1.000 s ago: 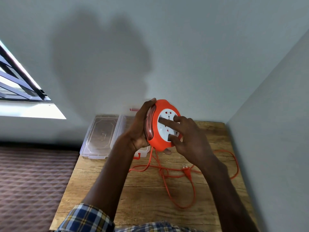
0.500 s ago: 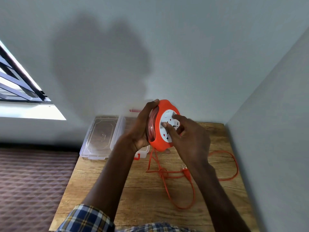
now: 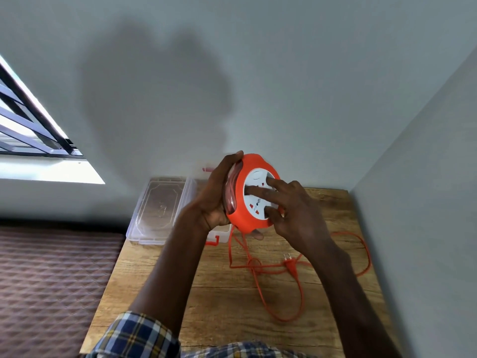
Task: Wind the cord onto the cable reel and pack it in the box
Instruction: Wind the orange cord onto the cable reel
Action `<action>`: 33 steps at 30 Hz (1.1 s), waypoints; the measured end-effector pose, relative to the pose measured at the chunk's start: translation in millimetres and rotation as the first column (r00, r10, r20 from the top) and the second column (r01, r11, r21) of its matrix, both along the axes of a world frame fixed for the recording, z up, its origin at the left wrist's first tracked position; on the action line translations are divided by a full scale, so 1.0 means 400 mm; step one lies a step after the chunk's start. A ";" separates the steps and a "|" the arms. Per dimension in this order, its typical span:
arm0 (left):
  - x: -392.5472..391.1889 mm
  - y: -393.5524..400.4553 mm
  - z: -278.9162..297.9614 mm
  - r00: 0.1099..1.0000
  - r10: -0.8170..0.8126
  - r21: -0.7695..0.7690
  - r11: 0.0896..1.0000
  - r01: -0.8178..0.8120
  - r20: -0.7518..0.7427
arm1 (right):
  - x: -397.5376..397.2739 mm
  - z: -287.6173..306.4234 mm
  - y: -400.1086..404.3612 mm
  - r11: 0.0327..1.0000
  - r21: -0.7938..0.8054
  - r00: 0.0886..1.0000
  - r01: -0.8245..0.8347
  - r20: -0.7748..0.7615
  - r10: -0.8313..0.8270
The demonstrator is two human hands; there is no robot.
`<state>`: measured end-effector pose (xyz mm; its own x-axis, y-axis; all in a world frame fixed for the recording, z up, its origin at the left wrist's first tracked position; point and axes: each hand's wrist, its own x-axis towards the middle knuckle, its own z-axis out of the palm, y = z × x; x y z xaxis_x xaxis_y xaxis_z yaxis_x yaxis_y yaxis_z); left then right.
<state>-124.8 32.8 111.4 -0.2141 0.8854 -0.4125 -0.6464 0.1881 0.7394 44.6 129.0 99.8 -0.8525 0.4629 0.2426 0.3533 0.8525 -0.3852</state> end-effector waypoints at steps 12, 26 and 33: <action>0.013 0.013 0.008 0.996 0.036 0.006 0.999 -0.036 -0.081 | -0.025 0.020 -0.043 0.849 -0.422 0.908 0.319 -0.122 -0.402; -0.011 -0.003 0.001 0.995 -0.085 0.074 0.994 0.081 0.053 | 0.013 -0.018 0.026 0.985 -0.151 0.956 -0.087 -0.290 0.040; -0.016 -0.007 -0.009 0.993 -0.116 0.047 0.992 0.114 0.035 | 0.021 0.005 0.021 0.976 -0.124 0.981 -0.177 -0.098 0.166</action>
